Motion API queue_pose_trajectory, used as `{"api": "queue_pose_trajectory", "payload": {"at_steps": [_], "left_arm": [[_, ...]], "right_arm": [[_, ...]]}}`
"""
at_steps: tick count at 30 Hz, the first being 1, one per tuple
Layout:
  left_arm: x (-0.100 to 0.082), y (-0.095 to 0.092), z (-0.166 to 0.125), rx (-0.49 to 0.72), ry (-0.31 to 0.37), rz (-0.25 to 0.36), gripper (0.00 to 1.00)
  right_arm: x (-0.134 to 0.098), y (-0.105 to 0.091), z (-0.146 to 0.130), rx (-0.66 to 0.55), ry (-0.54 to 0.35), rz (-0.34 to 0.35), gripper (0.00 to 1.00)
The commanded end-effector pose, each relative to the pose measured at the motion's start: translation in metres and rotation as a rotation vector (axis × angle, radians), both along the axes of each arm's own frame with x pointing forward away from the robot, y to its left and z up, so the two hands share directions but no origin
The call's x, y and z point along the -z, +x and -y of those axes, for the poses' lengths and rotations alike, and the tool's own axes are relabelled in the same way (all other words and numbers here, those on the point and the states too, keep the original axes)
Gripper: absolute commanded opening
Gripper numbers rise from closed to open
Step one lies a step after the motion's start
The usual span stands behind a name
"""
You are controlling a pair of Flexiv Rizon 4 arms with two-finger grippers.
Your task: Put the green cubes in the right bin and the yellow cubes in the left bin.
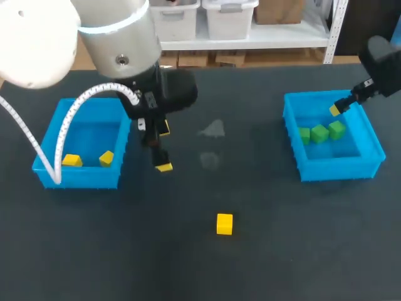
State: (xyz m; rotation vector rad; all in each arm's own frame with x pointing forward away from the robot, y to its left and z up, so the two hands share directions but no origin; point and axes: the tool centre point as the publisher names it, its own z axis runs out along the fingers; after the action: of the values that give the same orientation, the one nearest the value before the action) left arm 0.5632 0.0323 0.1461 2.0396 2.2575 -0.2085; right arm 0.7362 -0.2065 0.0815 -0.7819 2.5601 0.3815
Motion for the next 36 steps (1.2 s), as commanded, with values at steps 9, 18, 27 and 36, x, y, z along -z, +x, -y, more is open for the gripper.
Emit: {"api": "queue_pose_trajectory", "payload": {"at_steps": [9, 18, 27, 36], "left_arm": [[0.015, -0.062, 0.033, 0.032, -0.003, 0.006, 1.00], [0.054, -0.087, 0.063, 0.036, 0.057, -0.033, 1.00], [0.083, -0.088, 0.077, 0.059, 0.095, -0.014, 1.00], [0.100, -0.074, 0.092, 0.026, 0.117, -0.002, 1.00]], "right_arm": [[0.000, -0.001, 0.000, 0.000, 0.000, 0.002, 1.00], [0.000, -0.001, 0.000, 0.000, 0.000, 0.002, 1.00], [0.000, -0.001, 0.000, 0.000, 0.000, 0.002, 1.00], [0.000, -0.001, 0.000, 0.000, 0.000, 0.002, 1.00]]}}
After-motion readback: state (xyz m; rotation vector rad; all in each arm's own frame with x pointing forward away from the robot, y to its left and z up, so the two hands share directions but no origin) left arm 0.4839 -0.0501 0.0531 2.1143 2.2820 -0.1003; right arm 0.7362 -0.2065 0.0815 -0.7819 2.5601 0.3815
